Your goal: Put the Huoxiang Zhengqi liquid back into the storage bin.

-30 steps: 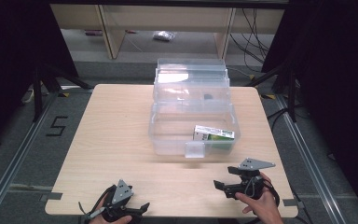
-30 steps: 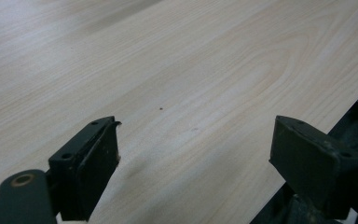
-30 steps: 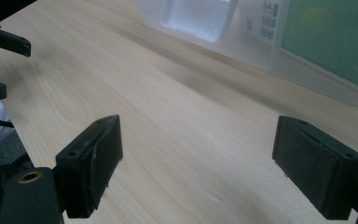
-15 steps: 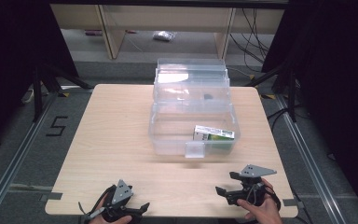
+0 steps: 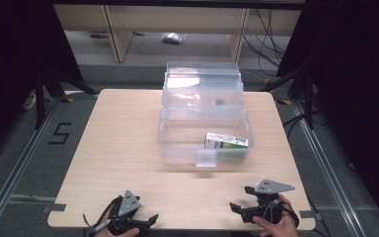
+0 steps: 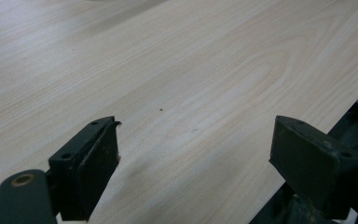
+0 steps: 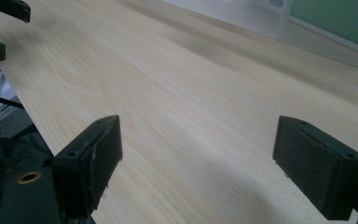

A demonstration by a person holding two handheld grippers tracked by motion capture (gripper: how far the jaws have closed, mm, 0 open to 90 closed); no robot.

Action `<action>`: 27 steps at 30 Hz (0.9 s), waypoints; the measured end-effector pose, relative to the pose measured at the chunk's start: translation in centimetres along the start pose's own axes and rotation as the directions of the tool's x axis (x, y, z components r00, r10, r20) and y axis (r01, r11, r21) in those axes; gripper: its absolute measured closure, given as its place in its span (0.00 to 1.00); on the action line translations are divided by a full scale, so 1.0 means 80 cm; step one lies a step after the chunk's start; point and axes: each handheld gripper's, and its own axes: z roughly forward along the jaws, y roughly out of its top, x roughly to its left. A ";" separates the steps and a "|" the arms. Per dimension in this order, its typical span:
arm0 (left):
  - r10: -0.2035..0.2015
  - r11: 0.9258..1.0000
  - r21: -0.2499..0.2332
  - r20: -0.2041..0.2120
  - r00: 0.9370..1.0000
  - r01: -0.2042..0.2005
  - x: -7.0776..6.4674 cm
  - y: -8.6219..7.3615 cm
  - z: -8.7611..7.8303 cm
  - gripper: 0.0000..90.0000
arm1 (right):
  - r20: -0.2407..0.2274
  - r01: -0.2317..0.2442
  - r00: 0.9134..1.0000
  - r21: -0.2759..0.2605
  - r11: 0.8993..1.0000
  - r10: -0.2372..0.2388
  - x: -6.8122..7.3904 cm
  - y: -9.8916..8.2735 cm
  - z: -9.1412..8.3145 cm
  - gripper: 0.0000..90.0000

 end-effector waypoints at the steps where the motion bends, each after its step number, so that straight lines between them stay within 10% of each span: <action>1: 0.000 1.000 -0.001 0.000 1.000 0.000 0.000 0.000 0.000 0.16 | -0.009 0.004 1.000 0.002 1.000 -0.004 0.000 -0.002 -0.003 0.19; 27: 0.006 1.000 0.010 0.000 1.000 -0.006 -0.001 0.000 -0.002 0.16 | 0.064 0.067 0.995 0.072 0.995 -0.072 0.012 -0.021 -0.015 0.18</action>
